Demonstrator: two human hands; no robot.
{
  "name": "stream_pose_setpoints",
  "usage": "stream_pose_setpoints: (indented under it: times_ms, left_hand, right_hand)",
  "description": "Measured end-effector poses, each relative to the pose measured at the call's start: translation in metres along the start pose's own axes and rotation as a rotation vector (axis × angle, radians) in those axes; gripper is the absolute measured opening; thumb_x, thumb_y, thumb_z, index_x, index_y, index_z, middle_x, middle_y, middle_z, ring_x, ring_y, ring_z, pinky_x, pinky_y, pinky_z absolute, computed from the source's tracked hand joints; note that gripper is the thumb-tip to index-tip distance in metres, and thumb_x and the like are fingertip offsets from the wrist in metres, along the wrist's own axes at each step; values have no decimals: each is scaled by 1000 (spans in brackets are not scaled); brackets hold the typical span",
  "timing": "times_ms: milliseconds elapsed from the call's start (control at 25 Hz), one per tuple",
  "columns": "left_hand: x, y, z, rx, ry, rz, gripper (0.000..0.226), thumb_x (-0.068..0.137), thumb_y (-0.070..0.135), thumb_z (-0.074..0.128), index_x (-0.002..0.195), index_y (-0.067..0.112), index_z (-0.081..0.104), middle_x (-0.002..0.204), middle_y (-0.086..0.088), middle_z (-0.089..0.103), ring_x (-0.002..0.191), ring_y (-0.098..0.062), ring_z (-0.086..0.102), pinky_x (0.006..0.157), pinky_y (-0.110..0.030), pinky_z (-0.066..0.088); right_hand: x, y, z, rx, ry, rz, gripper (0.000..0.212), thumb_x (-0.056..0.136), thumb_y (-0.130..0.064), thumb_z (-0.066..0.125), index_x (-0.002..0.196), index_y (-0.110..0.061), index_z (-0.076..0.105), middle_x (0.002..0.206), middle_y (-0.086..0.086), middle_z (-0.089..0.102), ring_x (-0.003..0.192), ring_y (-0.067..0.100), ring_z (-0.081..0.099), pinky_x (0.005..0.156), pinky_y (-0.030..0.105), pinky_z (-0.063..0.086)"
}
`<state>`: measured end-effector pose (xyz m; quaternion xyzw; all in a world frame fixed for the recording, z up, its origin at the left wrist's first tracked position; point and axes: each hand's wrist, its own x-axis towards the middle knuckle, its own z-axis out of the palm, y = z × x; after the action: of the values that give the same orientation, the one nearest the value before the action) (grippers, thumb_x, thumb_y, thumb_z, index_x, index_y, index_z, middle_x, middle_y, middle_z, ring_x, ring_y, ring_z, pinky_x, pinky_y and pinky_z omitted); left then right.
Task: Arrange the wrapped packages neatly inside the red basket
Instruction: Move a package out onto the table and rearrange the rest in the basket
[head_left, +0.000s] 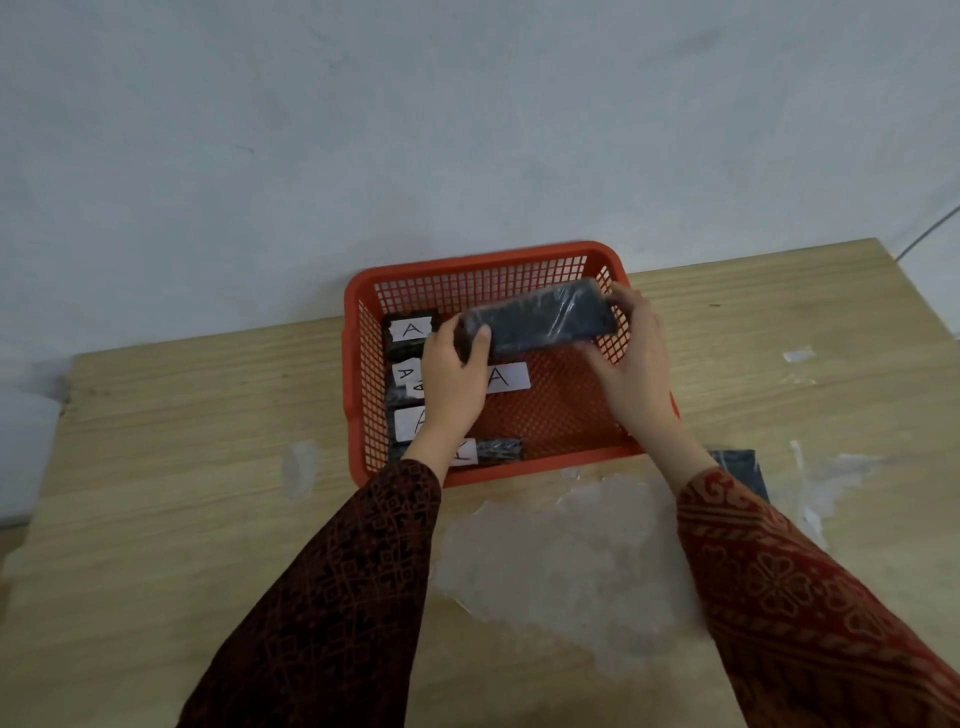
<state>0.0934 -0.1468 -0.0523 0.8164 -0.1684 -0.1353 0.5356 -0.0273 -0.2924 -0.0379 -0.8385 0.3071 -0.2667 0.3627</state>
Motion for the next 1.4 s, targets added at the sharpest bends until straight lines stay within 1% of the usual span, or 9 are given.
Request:
stream_pose_setpoints:
  times_ms: [160, 360, 480, 640, 960, 1080, 1160, 1280, 1400]
  left_hand:
    - [-5, 7, 1, -85, 30, -55, 48, 94, 46, 48, 128, 13, 52, 126, -5, 53, 114, -12, 48, 103, -32, 40]
    - [-11, -10, 1, -79, -74, 1, 59, 94, 23, 53, 147, 15, 28, 148, -5, 40, 137, -16, 34, 114, -43, 30]
    - [-3, -12, 4, -33, -127, 9, 75, 93, 22, 55, 152, 19, 9, 158, -3, 21, 144, -16, 20, 118, -40, 21]
    - [12, -10, 8, 80, -186, 25, 88, 91, 23, 60, 152, 21, -3, 159, -1, 13, 140, -6, 12, 110, -23, 11]
    - [-1, -9, 9, 75, -66, -96, 72, 88, 26, 63, 147, 13, 24, 144, -9, 42, 130, -22, 40, 106, -29, 32]
    - [-12, -3, 6, 83, -78, -91, 56, 87, 27, 64, 135, 14, 38, 113, -8, 61, 95, -15, 61, 80, -23, 51]
    - [-19, -3, 0, 147, -140, -62, 43, 87, 25, 64, 126, 15, 48, 90, 0, 63, 73, -5, 58, 62, -14, 46]
    - [-17, -5, -21, 470, -159, 162, 31, 89, 18, 59, 119, 16, 57, 89, -2, 62, 83, -15, 59, 69, -30, 51]
    - [3, -5, -28, 851, -321, 665, 52, 86, 11, 58, 136, 18, 48, 142, -12, 45, 134, -29, 37, 110, -46, 33]
  right_hand:
    - [27, -1, 1, 204, -20, 172, 59, 84, -27, 70, 131, -13, 38, 129, 8, 55, 114, 19, 55, 92, 34, 50]
    - [29, 5, 22, 30, -14, 193, 51, 86, -15, 66, 126, -2, 37, 126, 15, 56, 117, 27, 55, 86, 27, 44]
    - [15, 10, 28, 12, -192, 151, 88, 84, -14, 68, 149, -7, 9, 153, 15, 30, 140, 22, 30, 115, 35, 28]
    - [8, 19, 35, -87, -326, 147, 110, 85, -22, 69, 148, -10, -21, 161, 17, 1, 148, 26, 7, 121, 38, 9]
    - [36, 16, 29, -38, -253, 133, 69, 88, -19, 62, 148, -12, 28, 146, 17, 34, 133, 27, 37, 106, 26, 28]
    - [48, 9, 27, 11, -210, 170, 63, 84, -27, 70, 138, -13, 40, 135, 14, 44, 122, 23, 45, 98, 28, 36]
    - [62, 3, 24, -15, -261, 109, 61, 80, -20, 74, 133, -14, 45, 130, 13, 49, 118, 24, 49, 101, 34, 41]
    - [94, -3, 9, -81, -581, -15, 64, 77, -13, 76, 132, -19, 46, 126, 3, 52, 112, 18, 50, 101, 37, 45]
    - [113, -11, 8, -200, -860, -73, 66, 79, -13, 74, 135, -23, 40, 124, -4, 50, 111, 13, 49, 92, 28, 40]
